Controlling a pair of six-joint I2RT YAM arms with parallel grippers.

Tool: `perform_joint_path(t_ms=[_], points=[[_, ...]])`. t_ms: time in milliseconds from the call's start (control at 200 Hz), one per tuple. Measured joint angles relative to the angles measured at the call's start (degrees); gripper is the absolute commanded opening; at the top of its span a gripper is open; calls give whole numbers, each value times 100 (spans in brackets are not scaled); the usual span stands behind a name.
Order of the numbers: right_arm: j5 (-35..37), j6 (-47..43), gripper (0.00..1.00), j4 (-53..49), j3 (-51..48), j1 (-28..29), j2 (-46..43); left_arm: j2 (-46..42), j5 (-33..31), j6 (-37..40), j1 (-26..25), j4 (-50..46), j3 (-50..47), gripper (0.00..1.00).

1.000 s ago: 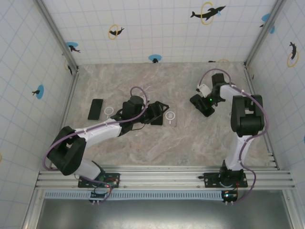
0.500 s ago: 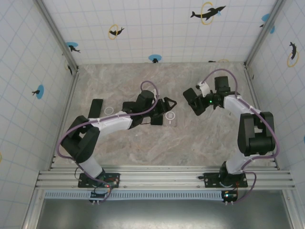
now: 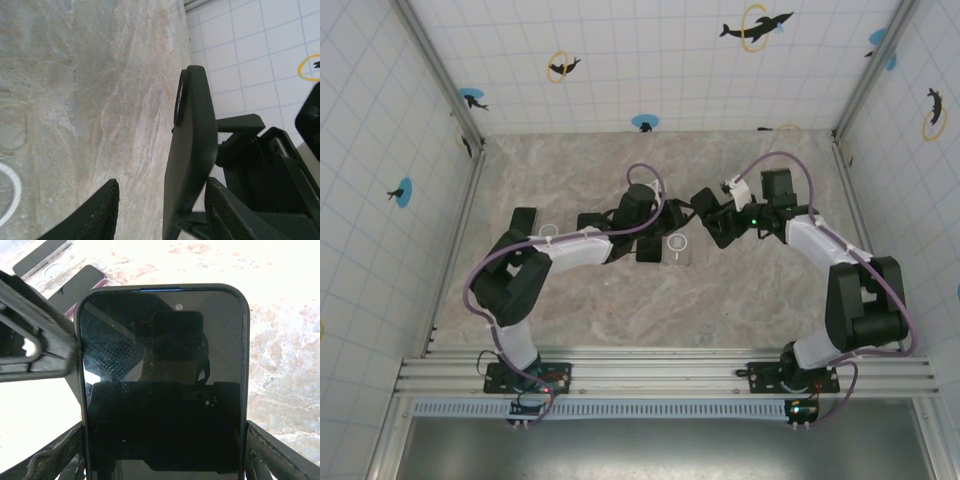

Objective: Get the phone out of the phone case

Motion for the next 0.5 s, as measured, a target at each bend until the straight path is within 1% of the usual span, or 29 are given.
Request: perform_joint_path(t_ms=[155,220,280,320,435,500], points=[[-15,-15,46,-26,-7,68,-111,81,83,-33,-11,109,140,41],[-22,-26,46,-61,-7,101,-116,87,111,-35,-20,129,177,38],[-20,-24,46,-74,-7,129,-116,109,131,-37,-24,144,212,33],[-28,-20,46,-76,-7,140,-116,116,138,-42,-26,151,219,28],[-42,-13,46,-92,-7,192,-116,170,219,-81,-37,166,238,23],[-46,-17,46,-129,-7,229,-116,197,258,-111,-37,166,258,15]])
